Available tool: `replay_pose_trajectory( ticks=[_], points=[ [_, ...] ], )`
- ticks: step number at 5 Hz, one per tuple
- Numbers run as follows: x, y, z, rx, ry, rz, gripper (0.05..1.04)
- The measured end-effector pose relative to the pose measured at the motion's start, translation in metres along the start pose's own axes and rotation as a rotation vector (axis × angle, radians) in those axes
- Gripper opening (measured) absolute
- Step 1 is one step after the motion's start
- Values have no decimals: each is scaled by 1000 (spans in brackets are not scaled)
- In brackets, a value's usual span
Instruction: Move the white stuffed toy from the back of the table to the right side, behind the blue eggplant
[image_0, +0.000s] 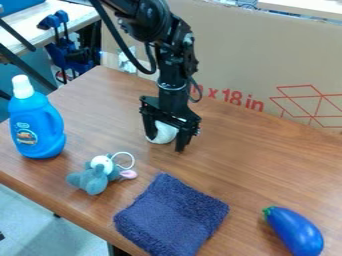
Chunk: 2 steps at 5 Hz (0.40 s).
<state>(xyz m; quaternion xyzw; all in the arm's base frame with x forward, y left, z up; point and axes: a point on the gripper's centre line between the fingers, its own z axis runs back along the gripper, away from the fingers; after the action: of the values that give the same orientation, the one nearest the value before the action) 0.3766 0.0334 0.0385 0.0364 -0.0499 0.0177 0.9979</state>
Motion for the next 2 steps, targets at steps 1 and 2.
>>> replay_pose_trajectory(
  ticks=[1, 2],
  points=[
    [3, -2, -1, -11, -29, 21, 666],
    [2, -11, 0, -18, -44, 22, 510]
  ],
)
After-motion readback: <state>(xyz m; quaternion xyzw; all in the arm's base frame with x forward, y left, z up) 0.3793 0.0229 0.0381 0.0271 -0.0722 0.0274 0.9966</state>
